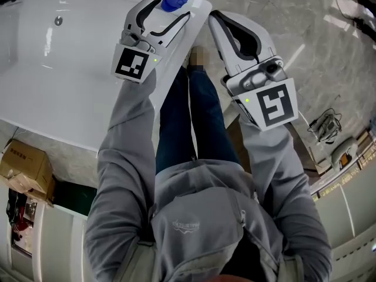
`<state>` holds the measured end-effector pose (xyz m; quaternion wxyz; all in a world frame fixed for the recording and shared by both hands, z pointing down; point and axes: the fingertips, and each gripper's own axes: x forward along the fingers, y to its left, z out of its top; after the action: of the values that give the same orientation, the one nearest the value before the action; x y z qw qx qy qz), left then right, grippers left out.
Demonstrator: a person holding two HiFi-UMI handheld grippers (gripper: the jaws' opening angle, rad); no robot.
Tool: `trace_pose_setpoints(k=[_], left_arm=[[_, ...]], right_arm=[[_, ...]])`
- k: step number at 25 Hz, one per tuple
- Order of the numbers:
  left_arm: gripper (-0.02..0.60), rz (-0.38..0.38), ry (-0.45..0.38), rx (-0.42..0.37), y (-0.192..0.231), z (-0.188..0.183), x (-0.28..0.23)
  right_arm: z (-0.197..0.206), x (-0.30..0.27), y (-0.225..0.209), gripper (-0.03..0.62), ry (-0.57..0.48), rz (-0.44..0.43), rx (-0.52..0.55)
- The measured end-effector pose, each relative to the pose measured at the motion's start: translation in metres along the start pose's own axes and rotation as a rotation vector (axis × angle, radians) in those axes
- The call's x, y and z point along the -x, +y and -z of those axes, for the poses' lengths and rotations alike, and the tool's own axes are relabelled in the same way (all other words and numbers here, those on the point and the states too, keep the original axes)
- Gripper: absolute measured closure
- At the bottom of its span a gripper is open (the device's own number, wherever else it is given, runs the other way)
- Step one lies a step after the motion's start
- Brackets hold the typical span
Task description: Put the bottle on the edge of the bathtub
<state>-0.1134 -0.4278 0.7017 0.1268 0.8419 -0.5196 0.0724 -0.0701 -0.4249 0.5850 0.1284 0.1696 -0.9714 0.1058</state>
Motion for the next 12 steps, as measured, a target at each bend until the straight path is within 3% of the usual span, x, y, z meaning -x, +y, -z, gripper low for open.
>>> trace_pose_setpoints(k=[10, 12], left_arm=[[0.314, -0.199, 0.067, 0.048, 0.003, -0.026, 0.038], [0.367, -0.232, 0.052, 0.038, 0.003, -0.043, 0.052]], right_arm=[[-0.039, 0.037, 0.016, 0.591, -0.014, 0.008, 0.002], [-0.053, 0.04, 0.022, 0.591, -0.029, 0.012, -0.007]])
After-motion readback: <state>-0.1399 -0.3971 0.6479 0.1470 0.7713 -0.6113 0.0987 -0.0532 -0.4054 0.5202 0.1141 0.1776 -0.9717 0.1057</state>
